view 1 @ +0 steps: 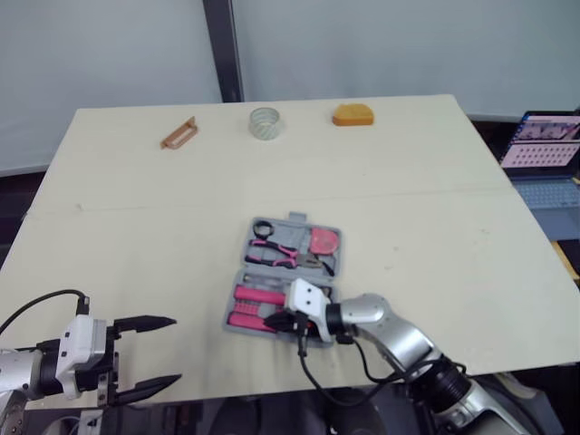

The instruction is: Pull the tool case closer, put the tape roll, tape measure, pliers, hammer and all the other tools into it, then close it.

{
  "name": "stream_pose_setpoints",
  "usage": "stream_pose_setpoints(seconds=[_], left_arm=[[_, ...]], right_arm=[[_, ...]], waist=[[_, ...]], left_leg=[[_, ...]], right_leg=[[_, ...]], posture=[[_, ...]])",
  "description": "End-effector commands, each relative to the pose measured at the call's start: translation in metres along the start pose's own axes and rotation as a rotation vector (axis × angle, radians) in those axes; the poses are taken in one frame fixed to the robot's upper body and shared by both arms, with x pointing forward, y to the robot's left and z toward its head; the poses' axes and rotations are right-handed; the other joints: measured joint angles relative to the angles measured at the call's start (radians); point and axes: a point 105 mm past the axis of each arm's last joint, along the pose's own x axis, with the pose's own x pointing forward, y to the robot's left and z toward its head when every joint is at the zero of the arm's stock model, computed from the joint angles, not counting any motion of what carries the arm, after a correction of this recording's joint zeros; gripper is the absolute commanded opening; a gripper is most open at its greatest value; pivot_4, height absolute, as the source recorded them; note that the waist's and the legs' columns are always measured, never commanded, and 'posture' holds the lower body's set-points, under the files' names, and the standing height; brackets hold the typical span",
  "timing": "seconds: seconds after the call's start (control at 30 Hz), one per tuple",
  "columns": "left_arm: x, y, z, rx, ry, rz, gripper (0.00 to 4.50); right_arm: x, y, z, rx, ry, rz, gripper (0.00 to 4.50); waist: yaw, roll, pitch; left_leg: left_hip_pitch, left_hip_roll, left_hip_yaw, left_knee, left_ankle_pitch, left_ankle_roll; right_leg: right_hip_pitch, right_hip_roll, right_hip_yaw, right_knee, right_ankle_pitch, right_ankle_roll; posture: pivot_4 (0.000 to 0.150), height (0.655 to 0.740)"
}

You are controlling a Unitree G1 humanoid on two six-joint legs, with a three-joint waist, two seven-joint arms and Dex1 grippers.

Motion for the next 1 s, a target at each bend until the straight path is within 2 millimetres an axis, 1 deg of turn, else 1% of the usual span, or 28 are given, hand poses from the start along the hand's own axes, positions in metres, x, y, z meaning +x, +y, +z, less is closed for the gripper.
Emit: stream_pose_setpoints(seconds=[0.03, 0.2, 0.33, 0.43, 0.5, 0.53, 0.6, 0.67, 0.7, 0.73, 0.8, 0.83, 0.87, 0.93, 1.0], left_arm=[[-0.004, 0.002, 0.003, 0.013, 0.007, 0.006, 4.50], [-0.004, 0.002, 0.004, 0.016, 0.009, 0.005, 4.50], [-0.002, 0.003, 0.005, 0.017, 0.008, 0.003, 4.50], [-0.001, 0.004, 0.006, 0.019, 0.004, 0.006, 4.50], [0.001, 0.007, 0.007, 0.017, -0.011, 0.022, 4.50], [0.003, 0.009, 0.009, 0.015, -0.025, 0.038, 4.50], [0.006, 0.014, 0.012, 0.008, -0.052, 0.070, 4.50], [0.008, 0.017, 0.013, -0.002, -0.069, 0.093, 4.50], [0.008, 0.019, 0.014, -0.010, -0.075, 0.109, 4.50], [0.008, 0.020, 0.013, -0.015, -0.078, 0.119, 4.50], [0.007, 0.026, 0.013, -0.024, -0.098, 0.181, 4.50], [0.007, 0.027, 0.013, -0.026, -0.105, 0.202, 4.50], [0.006, 0.030, 0.013, -0.037, -0.123, 0.233, 4.50], [0.005, 0.032, 0.012, -0.046, -0.135, 0.261, 4.50], [0.005, 0.035, 0.011, -0.050, -0.141, 0.285, 4.50]], right_arm=[[0.003, 0.007, -0.024, 0.050, 0.072, 0.018, 0.02], [0.003, 0.007, -0.030, 0.067, 0.083, 0.015, 0.02], [0.003, 0.007, -0.029, 0.072, 0.074, 0.011, 0.02], [0.001, 0.005, -0.021, 0.064, 0.047, 0.003, 0.02], [-0.007, -0.001, 0.005, 0.033, -0.019, -0.032, 0.02], [-0.013, -0.004, 0.018, 0.014, -0.048, -0.052, 0.02], [-0.025, -0.007, 0.038, -0.005, -0.082, -0.084, 0.02], [-0.034, -0.006, 0.047, -0.007, -0.092, -0.104, 0.02], [-0.042, -0.007, 0.051, -0.006, -0.093, -0.125, 0.02], [-0.048, -0.007, 0.053, -0.003, -0.091, -0.139, 0.02], [-0.074, -0.013, 0.052, 0.030, -0.078, -0.238, 0.02], [-0.082, -0.015, 0.051, 0.048, -0.071, -0.275, 0.02], [-0.095, -0.019, 0.050, 0.071, -0.072, -0.335, 0.02], [-0.114, -0.024, 0.045, 0.122, -0.071, -0.431, 0.02], [-0.133, -0.026, 0.035, 0.167, -0.059, -0.514, 0.02]], waist=[[0.000, 0.000, 0.000], [0.000, 0.000, 0.000], [0.000, 0.000, 0.000], [0.001, 0.000, 0.000], [0.001, 0.000, 0.000], [0.001, 0.000, 0.000], [0.005, 0.001, 0.000], [0.006, 0.000, 0.000], [0.006, 0.000, 0.000], [0.006, 0.000, 0.000], [0.010, 0.000, 0.000], [0.016, 0.000, 0.000], [0.022, 0.000, 0.000], [0.027, 0.000, 0.000], [0.030, 0.000, 0.000]], left_leg=[[0.005, 0.000, 0.000, 0.000, -0.001, 0.000], [0.007, 0.001, 0.001, 0.001, -0.004, 0.000], [0.007, 0.001, 0.002, 0.001, -0.004, 0.000], [0.007, 0.001, 0.002, 0.001, -0.004, 0.000], [0.007, 0.001, 0.002, 0.001, -0.004, 0.000], [0.007, 0.001, 0.002, 0.002, -0.004, 0.000], [0.006, 0.001, 0.002, 0.002, -0.004, 0.000], [0.005, 0.001, 0.002, 0.003, -0.004, 0.001], [0.005, 0.001, 0.002, 0.003, -0.004, 0.000], [0.005, 0.001, 0.002, 0.003, -0.005, 0.000], [0.005, 0.001, 0.002, 0.003, -0.005, 0.001], [0.005, 0.001, 0.002, 0.003, -0.005, 0.001], [0.005, 0.001, 0.003, 0.003, -0.006, 0.002], [0.005, 0.001, 0.004, 0.004, -0.007, 0.002], [0.005, 0.001, 0.006, 0.004, -0.007, 0.002]], right_leg=[[0.005, 0.000, -0.001, -0.001, 0.000, -0.001], [0.007, 0.000, -0.002, -0.002, -0.002, -0.003], [0.007, 0.000, -0.002, -0.002, -0.002, -0.003], [0.007, 0.000, -0.002, -0.002, -0.002, -0.003], [0.007, 0.000, -0.002, -0.002, -0.002, -0.003], [0.007, 0.000, -0.002, -0.002, -0.002, -0.003], [0.007, 0.000, -0.002, -0.002, -0.002, -0.003], [0.007, 0.000, -0.002, -0.003, -0.002, -0.003], [0.007, 0.000, -0.002, -0.003, -0.002, -0.003], [0.007, 0.000, -0.002, -0.003, -0.002, -0.003], [0.007, 0.000, -0.002, -0.003, -0.002, -0.003], [0.007, 0.000, -0.002, -0.003, -0.002, -0.003], [0.007, 0.000, -0.002, -0.004, -0.002, -0.003], [0.008, 0.000, -0.002, -0.006, -0.002, -0.003], [0.008, 0.000, -0.002, -0.010, -0.002, -0.003]], posture=[[0.150, 0.7400], [0.150, 0.7400], [0.150, 0.7400], [0.150, 0.7400], [0.150, 0.7400], [0.150, 0.7400], [0.150, 0.7400], [0.150, 0.7400], [0.150, 0.7400], [0.150, 0.7400], [0.150, 0.7400], [0.150, 0.7400], [0.150, 0.7400], [0.150, 0.7400], [0.150, 0.7400]])
